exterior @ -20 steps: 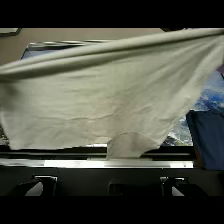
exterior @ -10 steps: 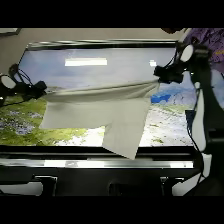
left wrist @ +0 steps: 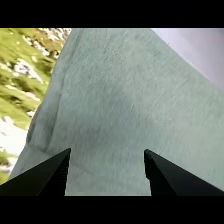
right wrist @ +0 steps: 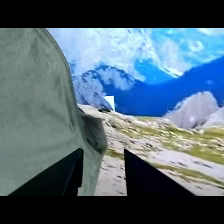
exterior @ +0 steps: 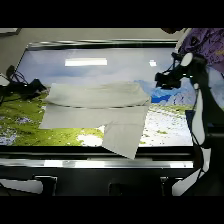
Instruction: Fold the clothes and pants, and hang the long-sleeved shirts on hangers.
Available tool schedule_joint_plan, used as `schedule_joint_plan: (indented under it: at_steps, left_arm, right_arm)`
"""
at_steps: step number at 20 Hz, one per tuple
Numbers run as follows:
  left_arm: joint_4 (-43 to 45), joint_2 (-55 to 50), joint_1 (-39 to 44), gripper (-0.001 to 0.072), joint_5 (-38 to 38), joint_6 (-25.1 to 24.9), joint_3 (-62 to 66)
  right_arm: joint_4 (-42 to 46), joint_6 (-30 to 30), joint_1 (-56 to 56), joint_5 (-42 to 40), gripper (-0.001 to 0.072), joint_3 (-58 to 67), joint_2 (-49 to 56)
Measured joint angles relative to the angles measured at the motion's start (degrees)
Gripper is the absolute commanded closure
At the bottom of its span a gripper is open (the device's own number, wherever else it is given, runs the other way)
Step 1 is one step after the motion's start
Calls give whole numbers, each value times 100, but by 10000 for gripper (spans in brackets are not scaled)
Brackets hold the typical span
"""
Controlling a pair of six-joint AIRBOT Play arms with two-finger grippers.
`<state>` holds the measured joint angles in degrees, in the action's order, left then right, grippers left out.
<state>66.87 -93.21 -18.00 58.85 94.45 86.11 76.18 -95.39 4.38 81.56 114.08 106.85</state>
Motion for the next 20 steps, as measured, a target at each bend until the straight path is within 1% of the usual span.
schedule_joint_plan:
  at_steps: [3,4,5,6,9,13,14,15,18,20]
  left_arm:
    - [-203,610,-632,172,763,-442,-278]
    - [-264,837,-848,172,872,-518,-503]
    - [-339,1073,-1069,172,946,-581,-772]
    - [-374,1270,-1266,172,999,-621,-1054]
    - [-457,1611,-1650,173,1034,-706,-1692]
    - [-505,1762,-1818,172,1054,-750,-2105]
    - [-509,1781,-1829,172,1051,-752,-2146]
    - [-509,1786,-1836,173,1054,-754,-2184]
    - [-522,1808,-1849,172,1054,-769,-2238]
    - [-525,1810,-1851,171,1058,-769,-2258]
  right_arm:
    - [-562,651,776,319,385,-522,-599]
    - [-852,855,1023,378,354,-894,-809]
    - [-1180,1075,1255,400,283,-1401,-1045]
    - [-1467,1272,1419,396,253,-1919,-1252]
    - [-2225,1875,1648,184,255,-3692,-1775]
    - [-2889,2498,1447,-339,258,-5425,-2039]
    - [-2981,2610,1320,-501,269,-5729,-2068]
    - [-3045,2695,1178,-682,307,-5965,-2087]
    - [-3174,2820,758,-1231,330,-6328,-2116]
    - [-3209,2830,522,-1606,333,-6430,-2124]
